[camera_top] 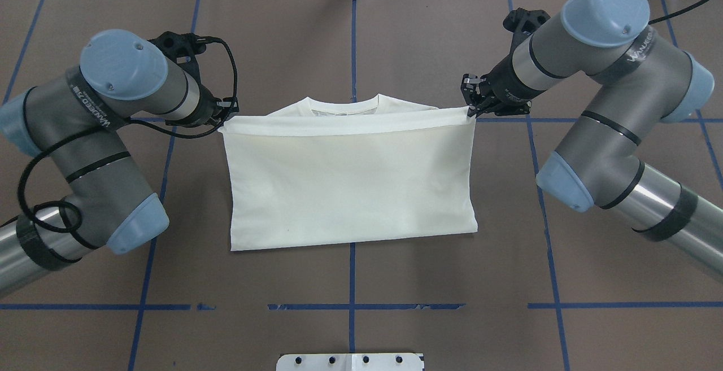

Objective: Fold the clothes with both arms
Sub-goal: 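Lift the hem with both grippers and fold it toward the collar, then lay the hem down at the collar and open both grippers, then lower the right gripper to the folded shirt's side edge while the left gripper rises away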

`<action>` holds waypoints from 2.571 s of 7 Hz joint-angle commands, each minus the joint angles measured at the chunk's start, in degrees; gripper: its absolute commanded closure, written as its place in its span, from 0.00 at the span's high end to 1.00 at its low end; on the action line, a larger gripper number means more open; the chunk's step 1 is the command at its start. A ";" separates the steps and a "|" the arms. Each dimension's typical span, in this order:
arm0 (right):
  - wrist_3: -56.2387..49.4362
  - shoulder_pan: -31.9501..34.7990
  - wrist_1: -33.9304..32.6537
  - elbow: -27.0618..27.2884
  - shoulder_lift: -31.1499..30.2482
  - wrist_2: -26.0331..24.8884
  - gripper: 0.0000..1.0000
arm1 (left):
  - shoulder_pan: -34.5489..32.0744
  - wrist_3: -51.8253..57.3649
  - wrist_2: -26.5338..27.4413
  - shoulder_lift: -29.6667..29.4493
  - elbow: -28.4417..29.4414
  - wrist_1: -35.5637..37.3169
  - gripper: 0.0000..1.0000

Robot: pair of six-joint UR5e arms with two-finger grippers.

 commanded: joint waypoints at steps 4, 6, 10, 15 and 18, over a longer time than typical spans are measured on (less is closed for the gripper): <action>-0.08 -0.38 0.15 -6.37 3.43 -0.33 0.00 | -0.05 -0.67 -0.17 -1.95 6.38 -6.24 0.00; -0.17 -0.82 1.38 -8.57 4.39 -0.59 0.00 | 0.13 -0.67 -0.35 -2.40 6.20 -6.15 0.00; -0.34 -1.87 1.65 -8.49 4.31 -0.86 1.00 | 0.22 0.02 -0.09 -2.58 6.82 -6.32 0.90; 4.11 -5.62 0.95 4.16 -4.02 -0.77 1.00 | -0.05 -0.32 -0.18 -0.12 -1.60 -5.53 1.00; 6.51 -14.58 1.29 4.78 -8.15 -8.91 1.00 | 0.22 -0.67 0.00 0.59 -4.60 -3.78 1.00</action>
